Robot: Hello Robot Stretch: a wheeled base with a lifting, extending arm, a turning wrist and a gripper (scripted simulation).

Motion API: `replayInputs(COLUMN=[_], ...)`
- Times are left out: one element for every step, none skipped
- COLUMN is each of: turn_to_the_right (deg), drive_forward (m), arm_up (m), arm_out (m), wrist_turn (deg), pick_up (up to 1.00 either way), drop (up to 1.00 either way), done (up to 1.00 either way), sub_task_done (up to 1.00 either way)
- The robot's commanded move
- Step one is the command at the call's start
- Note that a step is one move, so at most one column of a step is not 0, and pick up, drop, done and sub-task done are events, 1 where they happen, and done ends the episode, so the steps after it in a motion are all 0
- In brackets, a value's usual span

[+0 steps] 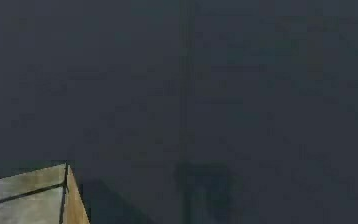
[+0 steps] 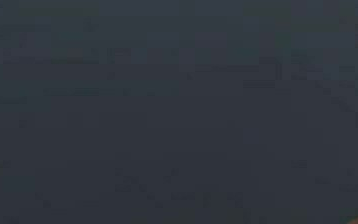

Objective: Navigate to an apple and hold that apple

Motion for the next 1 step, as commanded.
replayInputs(turn_to_the_right=[-45.0], drive_forward=[0.0], arm_up=[0.0], arm_out=[0.0], wrist_turn=[0.0], pick_up=[0.0], drop=[0.0], done=[0.0], sub_task_done=[0.0])
